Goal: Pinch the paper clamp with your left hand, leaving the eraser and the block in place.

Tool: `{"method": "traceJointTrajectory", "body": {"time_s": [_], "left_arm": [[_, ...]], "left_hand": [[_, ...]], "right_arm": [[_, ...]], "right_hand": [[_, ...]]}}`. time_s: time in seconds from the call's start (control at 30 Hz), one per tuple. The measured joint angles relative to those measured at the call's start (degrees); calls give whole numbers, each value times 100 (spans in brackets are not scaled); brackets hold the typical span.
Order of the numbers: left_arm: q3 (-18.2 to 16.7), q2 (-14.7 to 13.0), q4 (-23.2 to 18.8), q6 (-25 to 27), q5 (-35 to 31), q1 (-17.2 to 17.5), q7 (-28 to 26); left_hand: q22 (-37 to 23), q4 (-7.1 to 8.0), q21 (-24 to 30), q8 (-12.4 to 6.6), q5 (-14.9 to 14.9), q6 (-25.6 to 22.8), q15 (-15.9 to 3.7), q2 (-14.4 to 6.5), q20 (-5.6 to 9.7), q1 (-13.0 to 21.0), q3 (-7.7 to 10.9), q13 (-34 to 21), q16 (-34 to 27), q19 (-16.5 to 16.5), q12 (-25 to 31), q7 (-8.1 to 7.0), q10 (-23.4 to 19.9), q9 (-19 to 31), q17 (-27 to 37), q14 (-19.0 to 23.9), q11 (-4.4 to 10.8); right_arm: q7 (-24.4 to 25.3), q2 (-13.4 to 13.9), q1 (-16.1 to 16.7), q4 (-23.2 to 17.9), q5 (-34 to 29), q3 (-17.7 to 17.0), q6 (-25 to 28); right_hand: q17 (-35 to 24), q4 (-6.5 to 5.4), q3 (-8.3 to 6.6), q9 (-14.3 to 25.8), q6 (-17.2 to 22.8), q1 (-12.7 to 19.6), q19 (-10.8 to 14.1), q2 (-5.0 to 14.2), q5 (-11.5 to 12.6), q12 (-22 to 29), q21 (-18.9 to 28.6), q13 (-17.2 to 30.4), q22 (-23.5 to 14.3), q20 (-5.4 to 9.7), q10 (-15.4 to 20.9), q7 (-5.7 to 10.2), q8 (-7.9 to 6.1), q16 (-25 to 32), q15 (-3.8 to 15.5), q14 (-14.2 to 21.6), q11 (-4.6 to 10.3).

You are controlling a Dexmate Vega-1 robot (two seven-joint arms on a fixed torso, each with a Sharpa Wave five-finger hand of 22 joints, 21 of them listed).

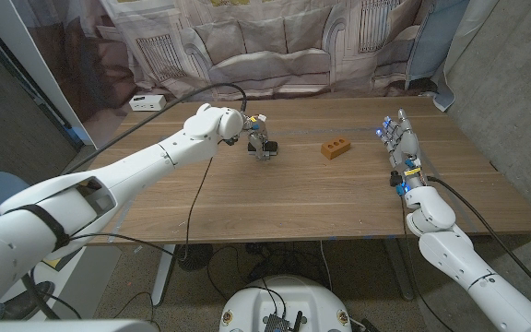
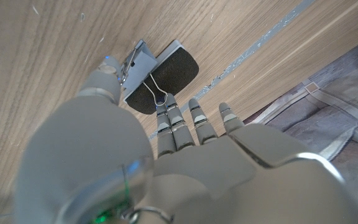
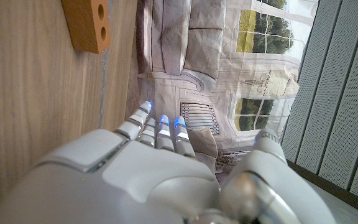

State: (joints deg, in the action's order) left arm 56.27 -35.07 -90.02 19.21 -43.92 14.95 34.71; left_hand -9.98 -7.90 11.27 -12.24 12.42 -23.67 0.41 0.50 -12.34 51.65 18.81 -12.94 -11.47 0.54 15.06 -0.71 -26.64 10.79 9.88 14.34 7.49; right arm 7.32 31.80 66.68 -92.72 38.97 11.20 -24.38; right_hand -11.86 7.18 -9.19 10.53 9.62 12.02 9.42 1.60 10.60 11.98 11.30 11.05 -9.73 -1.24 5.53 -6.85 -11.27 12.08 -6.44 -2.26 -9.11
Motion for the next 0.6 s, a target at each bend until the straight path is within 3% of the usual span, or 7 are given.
{"method": "traceJointTrajectory", "body": {"time_s": [0.6], "left_arm": [[5,12,-10,76,52,5,15]], "left_hand": [[0,0,0,-17,-57,-30,9,-30,-6,31,0,-26,0,-99,1,29,-70,0,0,113,8]], "right_arm": [[-54,30,-20,33,53,-6,9]], "right_hand": [[0,0,0,0,0,0,0,0,0,0,0,0,0,0,0,0,0,0,0,0,0]]}}
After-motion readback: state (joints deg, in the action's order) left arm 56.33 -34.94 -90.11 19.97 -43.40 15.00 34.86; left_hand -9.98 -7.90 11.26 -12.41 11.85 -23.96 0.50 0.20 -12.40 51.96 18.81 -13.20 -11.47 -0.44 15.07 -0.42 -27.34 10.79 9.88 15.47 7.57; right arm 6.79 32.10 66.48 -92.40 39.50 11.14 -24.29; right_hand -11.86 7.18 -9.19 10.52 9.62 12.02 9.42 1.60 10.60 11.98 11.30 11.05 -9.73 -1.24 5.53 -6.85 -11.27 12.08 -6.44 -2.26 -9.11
